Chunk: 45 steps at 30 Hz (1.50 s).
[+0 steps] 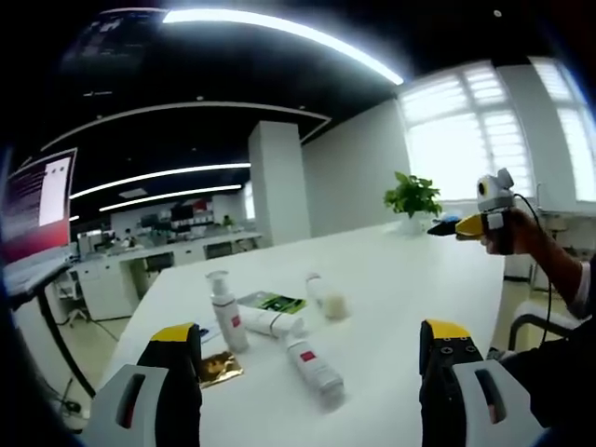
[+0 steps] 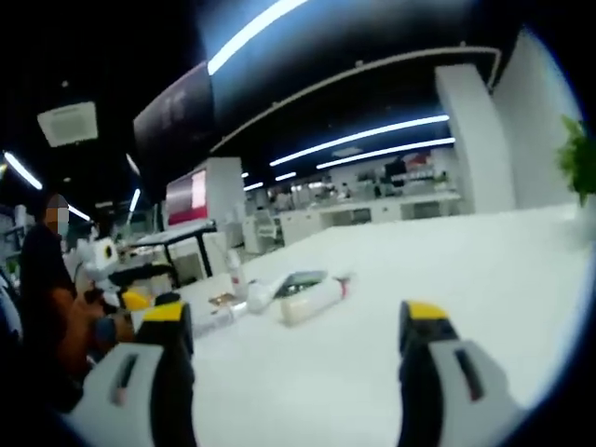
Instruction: Arrange the skincare products in the storage area until every visible bottle or jar stands upright without overlapping.
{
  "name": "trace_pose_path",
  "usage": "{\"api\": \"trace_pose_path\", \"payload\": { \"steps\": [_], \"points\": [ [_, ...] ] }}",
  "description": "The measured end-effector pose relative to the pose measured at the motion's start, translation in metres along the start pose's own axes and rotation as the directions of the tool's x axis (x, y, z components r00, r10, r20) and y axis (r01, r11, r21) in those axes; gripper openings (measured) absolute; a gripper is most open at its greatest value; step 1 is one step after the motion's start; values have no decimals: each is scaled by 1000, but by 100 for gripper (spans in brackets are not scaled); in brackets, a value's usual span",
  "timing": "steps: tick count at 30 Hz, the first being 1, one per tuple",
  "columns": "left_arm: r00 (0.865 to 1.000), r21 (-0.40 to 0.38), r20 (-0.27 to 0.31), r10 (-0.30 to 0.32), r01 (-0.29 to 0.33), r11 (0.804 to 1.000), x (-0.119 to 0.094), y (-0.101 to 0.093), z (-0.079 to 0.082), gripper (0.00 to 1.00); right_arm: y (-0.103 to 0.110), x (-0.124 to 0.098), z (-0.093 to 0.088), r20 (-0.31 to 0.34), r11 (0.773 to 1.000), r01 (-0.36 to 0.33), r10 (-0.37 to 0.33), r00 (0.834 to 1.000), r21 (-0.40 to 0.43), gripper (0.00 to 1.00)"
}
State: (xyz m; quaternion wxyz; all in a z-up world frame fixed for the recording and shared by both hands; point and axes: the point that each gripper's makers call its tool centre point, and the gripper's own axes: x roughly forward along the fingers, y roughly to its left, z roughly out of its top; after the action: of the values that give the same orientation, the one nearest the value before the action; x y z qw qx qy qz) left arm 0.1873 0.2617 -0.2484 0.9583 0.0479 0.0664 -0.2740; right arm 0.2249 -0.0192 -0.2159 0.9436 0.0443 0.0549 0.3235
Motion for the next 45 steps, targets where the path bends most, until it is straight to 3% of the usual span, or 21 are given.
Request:
{"api": "trace_pose_path", "payload": {
  "steps": [13, 21, 25, 31, 45],
  "points": [
    [1000, -6, 7, 8, -8, 1000, -5, 5, 1, 99, 7, 17, 0, -92, 999, -22, 19, 996, -38, 91],
    [1000, 0, 3, 4, -4, 1000, -7, 4, 1, 99, 8, 24, -3, -158, 998, -1, -10, 987, -69, 91],
    [1000, -1, 2, 2, -2, 1000, -7, 4, 1, 99, 4, 34, -3, -167, 999, -16, 11, 986, -29, 90],
    [1000, -7, -1, 2, -2, 1000, -8, 7, 0, 99, 6, 44, -12, -213, 999, -12, 5, 977, -30, 90],
    [1000, -23, 6, 6, -5, 1000, -11, 15, 0, 99, 9, 63, -13, -278, 998, -31, 17, 961, -46, 90]
  ]
}}
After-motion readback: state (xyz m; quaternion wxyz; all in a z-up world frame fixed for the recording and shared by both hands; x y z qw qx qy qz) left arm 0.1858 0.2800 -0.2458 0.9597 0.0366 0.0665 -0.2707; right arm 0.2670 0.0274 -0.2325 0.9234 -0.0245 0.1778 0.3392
